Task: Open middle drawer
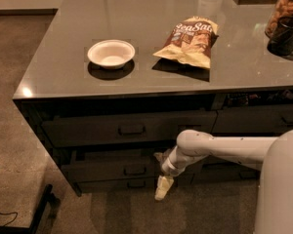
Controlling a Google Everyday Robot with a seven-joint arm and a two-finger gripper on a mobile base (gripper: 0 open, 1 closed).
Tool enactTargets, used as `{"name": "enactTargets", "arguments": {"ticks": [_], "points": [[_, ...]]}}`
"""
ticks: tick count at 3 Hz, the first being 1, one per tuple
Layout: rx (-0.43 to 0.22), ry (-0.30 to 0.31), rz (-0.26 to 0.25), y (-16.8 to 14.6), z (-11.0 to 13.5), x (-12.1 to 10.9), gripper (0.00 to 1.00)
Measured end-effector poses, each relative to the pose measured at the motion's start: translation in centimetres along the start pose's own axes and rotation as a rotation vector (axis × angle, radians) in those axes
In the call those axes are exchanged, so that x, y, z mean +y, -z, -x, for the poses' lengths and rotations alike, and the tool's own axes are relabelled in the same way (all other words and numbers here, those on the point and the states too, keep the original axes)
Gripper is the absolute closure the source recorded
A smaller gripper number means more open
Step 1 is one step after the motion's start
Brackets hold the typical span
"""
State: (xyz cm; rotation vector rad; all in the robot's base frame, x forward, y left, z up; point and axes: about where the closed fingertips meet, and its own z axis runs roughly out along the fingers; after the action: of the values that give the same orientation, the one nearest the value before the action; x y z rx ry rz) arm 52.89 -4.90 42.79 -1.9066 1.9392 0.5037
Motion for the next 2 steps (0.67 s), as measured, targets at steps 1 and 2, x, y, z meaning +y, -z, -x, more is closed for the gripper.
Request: {"name": "enactTargets", "arguments": {"ticks": [1,2], "points": [[0.011,-0.014,0.065,0.7,-0.2,2.6,0.0],[0.016,-0.032,0.139,1.2,-0.5,5.1,0.0]]}}
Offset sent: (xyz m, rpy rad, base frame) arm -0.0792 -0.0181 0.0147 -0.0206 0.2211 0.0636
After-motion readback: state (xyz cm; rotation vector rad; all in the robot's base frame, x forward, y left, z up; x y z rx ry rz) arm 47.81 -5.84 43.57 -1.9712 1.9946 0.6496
